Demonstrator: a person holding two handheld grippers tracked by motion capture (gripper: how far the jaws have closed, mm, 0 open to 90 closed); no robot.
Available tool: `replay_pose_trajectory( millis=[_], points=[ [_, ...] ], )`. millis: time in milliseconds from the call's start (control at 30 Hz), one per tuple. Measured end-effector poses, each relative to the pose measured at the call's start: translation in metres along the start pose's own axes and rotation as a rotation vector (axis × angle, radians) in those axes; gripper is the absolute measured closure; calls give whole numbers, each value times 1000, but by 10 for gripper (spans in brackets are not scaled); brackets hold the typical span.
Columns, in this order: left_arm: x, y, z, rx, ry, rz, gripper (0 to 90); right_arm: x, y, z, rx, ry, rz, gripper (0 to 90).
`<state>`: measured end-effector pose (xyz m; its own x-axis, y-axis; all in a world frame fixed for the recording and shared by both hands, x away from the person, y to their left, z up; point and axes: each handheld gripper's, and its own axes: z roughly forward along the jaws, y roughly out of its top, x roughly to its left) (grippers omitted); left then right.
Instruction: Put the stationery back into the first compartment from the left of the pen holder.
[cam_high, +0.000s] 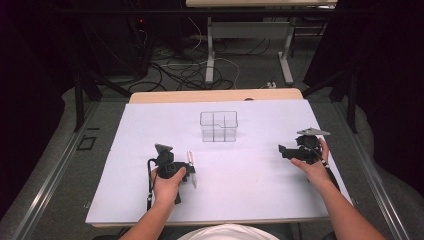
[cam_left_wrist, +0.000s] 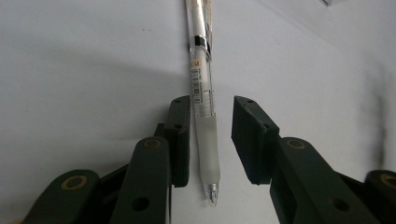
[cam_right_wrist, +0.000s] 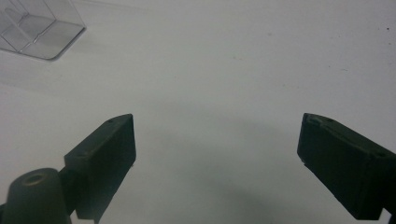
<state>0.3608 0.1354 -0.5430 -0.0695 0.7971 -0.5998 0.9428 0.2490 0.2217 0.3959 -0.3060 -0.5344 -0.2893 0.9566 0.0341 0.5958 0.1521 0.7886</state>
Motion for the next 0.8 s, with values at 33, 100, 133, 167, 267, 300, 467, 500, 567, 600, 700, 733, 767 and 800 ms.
replay_pose_trajectory(
  millis=[33,100,133,167,267,300,467,500,567,600,700,733,767,800],
  points=[
    [0,0,1,5,4,2,680,0,0,0,-1,2,-2,110],
    [1,-1,3,3,6,-5,699,1,0,0,0,3,-1,110],
    [1,-1,4,1,9,-5,707,1,1,0,-2,3,0,110],
    [0,-1,4,1,9,-5,714,1,1,0,-1,4,2,110],
    [0,-1,6,-6,9,-3,733,0,1,0,-2,5,3,110],
    [0,-1,6,-6,9,1,744,0,1,0,-1,5,1,110],
    [1,0,6,10,23,2,778,0,1,-1,-5,2,0,110],
    [1,0,6,3,20,-6,781,0,1,-1,-5,3,1,110],
    [1,1,6,10,18,6,787,0,1,-1,-3,3,0,110],
    [2,1,6,8,18,7,791,0,1,0,-2,5,0,110],
    [3,1,6,10,12,12,793,1,1,0,-1,6,-3,110],
    [3,1,6,7,9,10,794,1,1,0,-1,5,-3,110],
    [3,1,6,8,10,9,795,1,1,0,-2,4,-2,110],
    [2,0,6,-3,11,-6,795,1,1,0,-2,4,-1,110]
  ],
)
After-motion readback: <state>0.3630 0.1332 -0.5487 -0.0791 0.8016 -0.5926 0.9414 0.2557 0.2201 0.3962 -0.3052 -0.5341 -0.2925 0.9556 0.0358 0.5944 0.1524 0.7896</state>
